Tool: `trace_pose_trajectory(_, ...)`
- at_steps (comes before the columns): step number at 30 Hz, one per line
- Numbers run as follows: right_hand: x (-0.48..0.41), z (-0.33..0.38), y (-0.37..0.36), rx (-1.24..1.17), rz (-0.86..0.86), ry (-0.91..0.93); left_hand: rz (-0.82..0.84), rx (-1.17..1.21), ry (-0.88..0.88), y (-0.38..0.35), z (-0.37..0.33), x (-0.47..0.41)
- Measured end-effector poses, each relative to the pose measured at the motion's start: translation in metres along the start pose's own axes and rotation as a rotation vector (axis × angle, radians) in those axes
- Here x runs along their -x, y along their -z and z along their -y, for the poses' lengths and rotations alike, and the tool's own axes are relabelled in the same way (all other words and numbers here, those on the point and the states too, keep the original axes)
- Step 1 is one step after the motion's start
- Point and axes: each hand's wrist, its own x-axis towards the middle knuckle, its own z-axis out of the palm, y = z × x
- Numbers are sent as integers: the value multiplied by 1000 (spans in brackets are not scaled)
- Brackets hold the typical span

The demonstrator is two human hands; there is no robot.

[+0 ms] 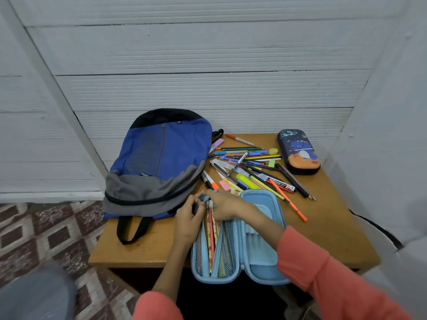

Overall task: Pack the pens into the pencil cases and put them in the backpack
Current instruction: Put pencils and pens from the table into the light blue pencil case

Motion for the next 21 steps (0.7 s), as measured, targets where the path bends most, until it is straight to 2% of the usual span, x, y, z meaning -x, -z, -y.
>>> trace_pose_trajectory(6, -1, -4, -5, -76, -62, -58, 9, -7, -18, 0, 0, -1)
trace_pose_trajectory(13, 1, -5, -13, -38, -192, -43, 9, -3, -12, -1, -1, -1)
trace_pose_trajectory(21, -3, -8, -11, -91, -130, -51, 16, -10, -7, 0, -4, 0)
